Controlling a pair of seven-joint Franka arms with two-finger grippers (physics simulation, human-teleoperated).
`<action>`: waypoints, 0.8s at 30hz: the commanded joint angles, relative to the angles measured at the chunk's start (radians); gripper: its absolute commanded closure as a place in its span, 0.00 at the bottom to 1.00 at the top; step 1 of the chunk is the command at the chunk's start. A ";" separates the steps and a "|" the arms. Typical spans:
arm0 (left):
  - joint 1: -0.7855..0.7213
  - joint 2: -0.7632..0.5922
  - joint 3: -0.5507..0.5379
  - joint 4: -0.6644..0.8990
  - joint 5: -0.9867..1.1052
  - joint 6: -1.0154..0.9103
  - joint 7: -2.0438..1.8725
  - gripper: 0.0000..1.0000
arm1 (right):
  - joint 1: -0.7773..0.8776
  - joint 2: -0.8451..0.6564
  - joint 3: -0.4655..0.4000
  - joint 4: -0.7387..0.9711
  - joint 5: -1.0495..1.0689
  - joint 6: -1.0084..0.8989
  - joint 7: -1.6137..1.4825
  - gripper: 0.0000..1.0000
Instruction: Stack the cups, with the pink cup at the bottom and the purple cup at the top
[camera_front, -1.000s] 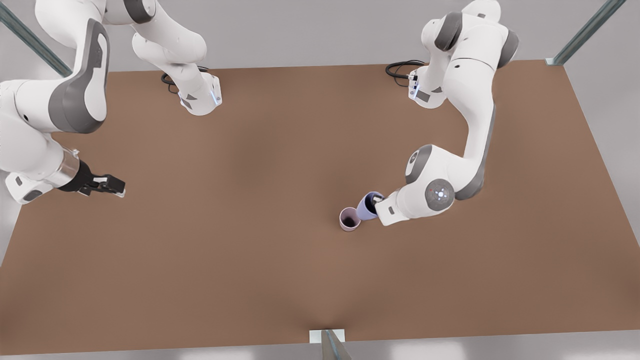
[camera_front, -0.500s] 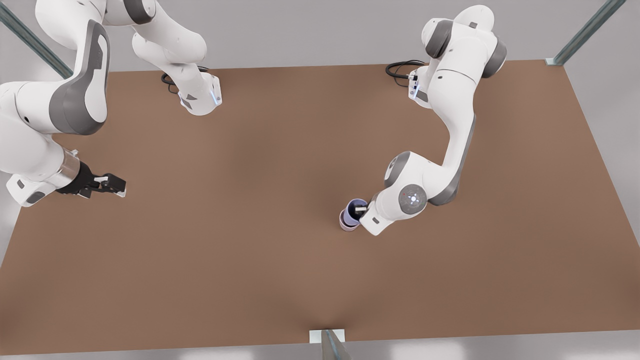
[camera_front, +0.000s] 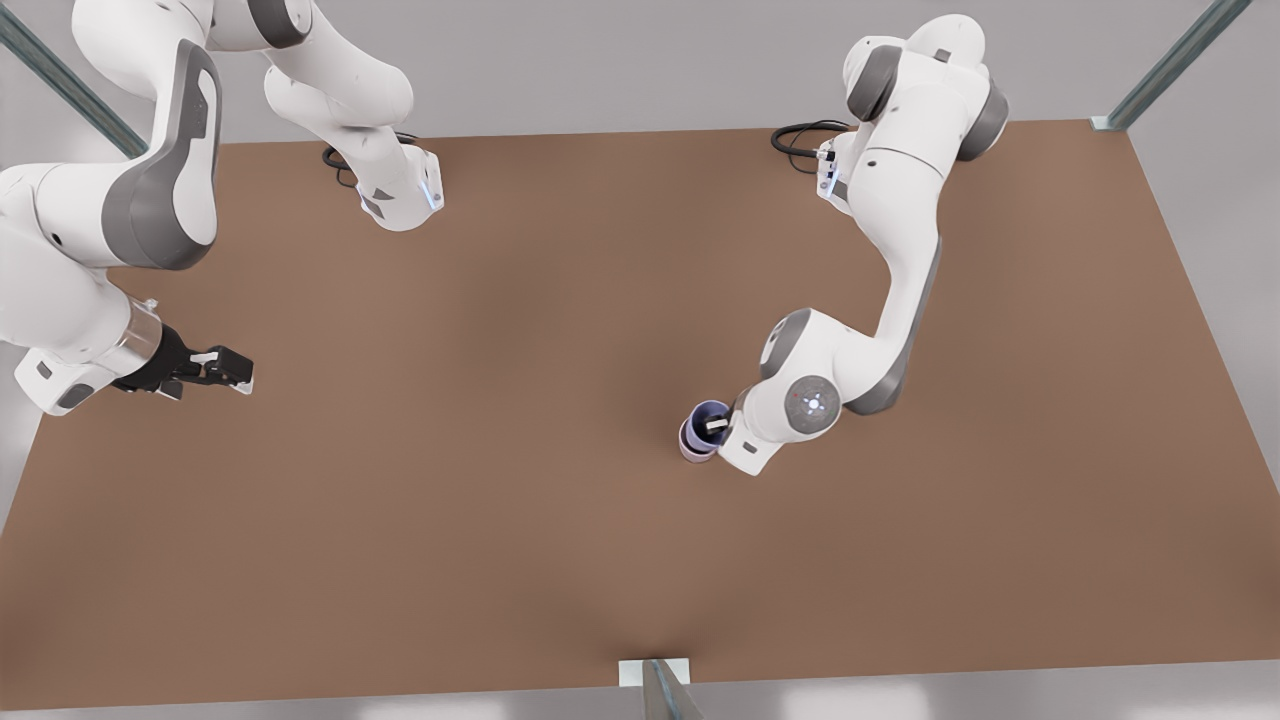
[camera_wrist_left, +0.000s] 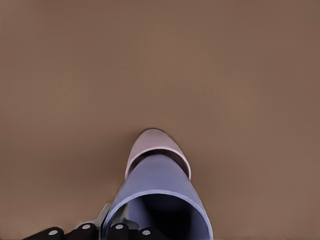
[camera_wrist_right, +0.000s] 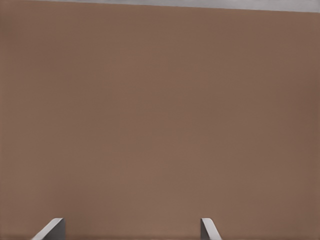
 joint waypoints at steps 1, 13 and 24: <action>-0.001 0.001 0.000 0.000 -0.001 0.000 -0.133 0.78 | 0.001 -0.001 0.000 0.000 -0.003 0.001 -0.027 0.00; -0.001 0.010 0.000 0.000 0.035 -0.008 -0.130 0.63 | 0.002 -0.001 0.002 0.001 -0.013 0.003 -0.028 0.00; -0.004 0.010 0.001 0.005 0.036 -0.008 -0.133 0.27 | 0.002 -0.001 0.002 0.001 -0.013 0.004 -0.028 0.00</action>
